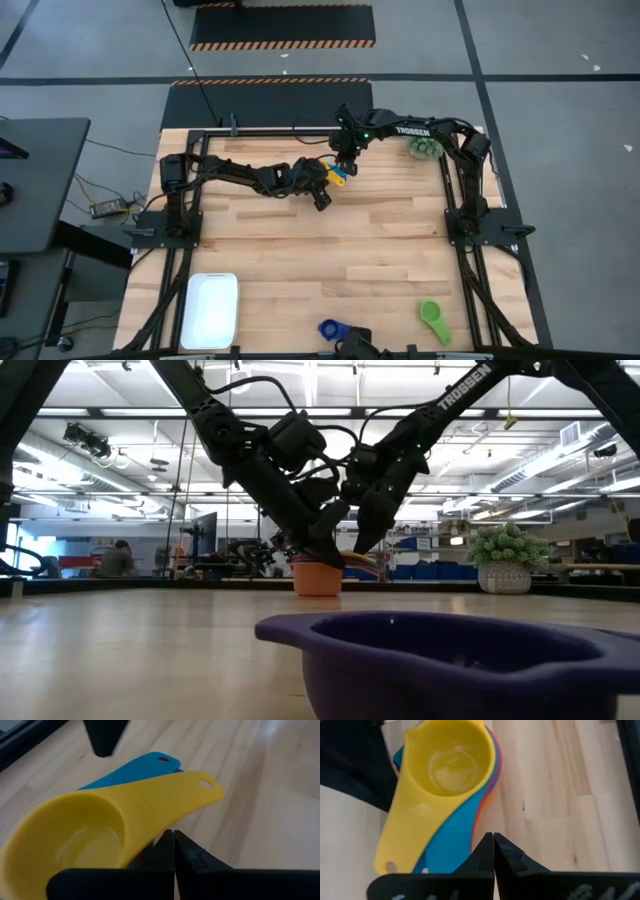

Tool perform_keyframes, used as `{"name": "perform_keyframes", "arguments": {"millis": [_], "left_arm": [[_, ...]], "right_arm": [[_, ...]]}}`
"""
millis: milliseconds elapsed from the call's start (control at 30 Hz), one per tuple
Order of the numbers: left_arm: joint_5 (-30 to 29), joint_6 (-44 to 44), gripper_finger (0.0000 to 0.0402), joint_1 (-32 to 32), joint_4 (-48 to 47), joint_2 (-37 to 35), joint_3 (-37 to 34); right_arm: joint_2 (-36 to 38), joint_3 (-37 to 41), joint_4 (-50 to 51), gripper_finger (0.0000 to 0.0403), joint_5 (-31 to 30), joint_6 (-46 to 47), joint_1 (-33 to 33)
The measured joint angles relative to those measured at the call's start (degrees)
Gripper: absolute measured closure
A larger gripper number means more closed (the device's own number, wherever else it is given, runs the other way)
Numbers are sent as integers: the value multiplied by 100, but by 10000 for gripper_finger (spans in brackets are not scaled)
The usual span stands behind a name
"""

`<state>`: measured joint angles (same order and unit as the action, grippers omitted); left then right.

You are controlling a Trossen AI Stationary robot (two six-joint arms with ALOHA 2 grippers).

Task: Nest measuring cups in basket
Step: Stack the yellow measuring cup on top of the blue measuring cup

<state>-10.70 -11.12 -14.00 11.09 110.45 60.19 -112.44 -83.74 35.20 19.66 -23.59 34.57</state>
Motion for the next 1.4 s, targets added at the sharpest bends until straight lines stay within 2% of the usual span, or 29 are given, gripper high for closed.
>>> {"name": "perform_keyframes", "arguments": {"millis": [267,467,567,767,1000,1400], "left_arm": [[0,4,401,-9,58,0,0],[1,-21,401,8,68,0,0],[2,-23,401,42,65,-4,0],[6,-113,401,77,41,-7,-3],[-3,-128,401,45,-69,-7,-7],[4,-106,401,-150,-94,-7,-7]], "right_arm": [[0,0,63,403,298,6,-148],[0,0,-186,403,-333,-35,-147],[-2,0,-279,403,-464,-35,-58],[-291,-2,-371,403,-324,-17,28],[-738,-3,-115,403,-192,-40,-173],[-752,-13,74,403,-62,15,-404]]}}
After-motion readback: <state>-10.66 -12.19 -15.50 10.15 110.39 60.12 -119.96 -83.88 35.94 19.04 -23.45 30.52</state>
